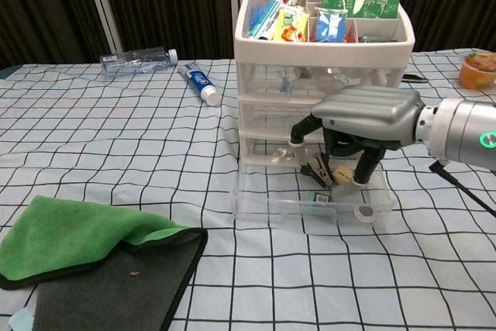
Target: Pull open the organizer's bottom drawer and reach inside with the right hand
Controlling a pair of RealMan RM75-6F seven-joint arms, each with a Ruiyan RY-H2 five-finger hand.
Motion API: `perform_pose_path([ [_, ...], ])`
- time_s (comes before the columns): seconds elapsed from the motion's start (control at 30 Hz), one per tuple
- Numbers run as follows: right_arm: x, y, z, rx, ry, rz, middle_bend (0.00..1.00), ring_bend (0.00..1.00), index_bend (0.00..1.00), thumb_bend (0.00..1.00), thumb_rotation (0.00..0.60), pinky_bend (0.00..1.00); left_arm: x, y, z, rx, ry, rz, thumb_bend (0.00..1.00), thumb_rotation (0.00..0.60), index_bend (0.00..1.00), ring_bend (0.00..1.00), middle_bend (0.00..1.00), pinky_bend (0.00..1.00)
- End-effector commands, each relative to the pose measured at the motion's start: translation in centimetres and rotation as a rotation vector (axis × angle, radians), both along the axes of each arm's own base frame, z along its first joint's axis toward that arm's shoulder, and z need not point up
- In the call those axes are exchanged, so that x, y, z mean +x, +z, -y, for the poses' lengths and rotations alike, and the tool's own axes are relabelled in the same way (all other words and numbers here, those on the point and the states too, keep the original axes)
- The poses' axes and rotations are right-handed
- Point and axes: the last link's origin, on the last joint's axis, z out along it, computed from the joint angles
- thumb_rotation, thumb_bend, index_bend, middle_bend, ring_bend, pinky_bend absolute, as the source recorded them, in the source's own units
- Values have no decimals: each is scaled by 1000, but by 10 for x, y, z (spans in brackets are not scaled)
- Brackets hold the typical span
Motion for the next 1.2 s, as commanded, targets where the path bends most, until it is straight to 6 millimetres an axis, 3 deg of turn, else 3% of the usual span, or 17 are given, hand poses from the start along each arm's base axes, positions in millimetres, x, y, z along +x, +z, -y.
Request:
perform_pose_path([
  [0.03, -6, 0, 2, -2, 24, -3, 1000, 994, 467, 36, 600, 794, 0, -1, -1, -2, 2, 0, 0, 600, 0, 0, 0, 0],
  [1.2, -26, -16, -1, 62, 167, 7, 1000, 985, 437, 0, 600, 789, 3, -8, -5, -10, 10, -23, 0, 600, 0, 0, 0, 0],
])
